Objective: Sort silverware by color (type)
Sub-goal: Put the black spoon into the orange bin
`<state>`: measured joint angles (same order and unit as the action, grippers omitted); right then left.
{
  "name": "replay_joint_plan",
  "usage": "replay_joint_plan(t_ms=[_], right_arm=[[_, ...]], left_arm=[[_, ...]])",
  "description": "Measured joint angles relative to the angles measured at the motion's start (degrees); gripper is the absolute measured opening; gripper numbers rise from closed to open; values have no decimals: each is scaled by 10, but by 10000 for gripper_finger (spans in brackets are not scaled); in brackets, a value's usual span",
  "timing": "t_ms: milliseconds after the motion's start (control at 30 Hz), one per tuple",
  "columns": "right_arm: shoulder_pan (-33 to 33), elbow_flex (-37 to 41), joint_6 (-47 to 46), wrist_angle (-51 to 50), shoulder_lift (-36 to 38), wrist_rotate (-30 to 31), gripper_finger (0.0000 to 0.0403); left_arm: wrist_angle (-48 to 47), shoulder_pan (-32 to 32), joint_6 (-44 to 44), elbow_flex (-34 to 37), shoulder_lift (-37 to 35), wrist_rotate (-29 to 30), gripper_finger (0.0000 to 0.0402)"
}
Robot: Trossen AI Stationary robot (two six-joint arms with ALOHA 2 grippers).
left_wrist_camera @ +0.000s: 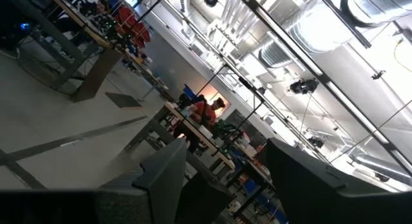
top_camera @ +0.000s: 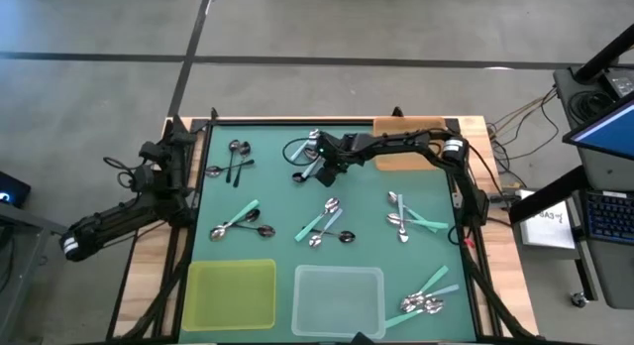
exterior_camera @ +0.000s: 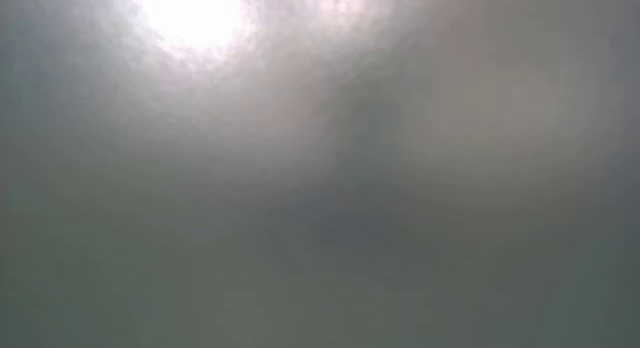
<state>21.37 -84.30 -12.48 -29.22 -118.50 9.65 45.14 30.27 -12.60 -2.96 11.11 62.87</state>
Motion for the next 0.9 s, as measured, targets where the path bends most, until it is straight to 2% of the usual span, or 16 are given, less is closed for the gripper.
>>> replay_joint_plan(t_ms=[167,467,700,900], right_arm=[[0,0,17,-7,1,-6,19],[1,7,21,-42,46,3,13],[-1,5,28,-75,108,83,12],[-5,4,31,-87,146,111,12]], left_arm=[[-1,0,0,0,0,0,201],[-2,0,0,0,0,0,201],[-2,0,0,0,0,0,201],[-2,0,0,0,0,0,201]])
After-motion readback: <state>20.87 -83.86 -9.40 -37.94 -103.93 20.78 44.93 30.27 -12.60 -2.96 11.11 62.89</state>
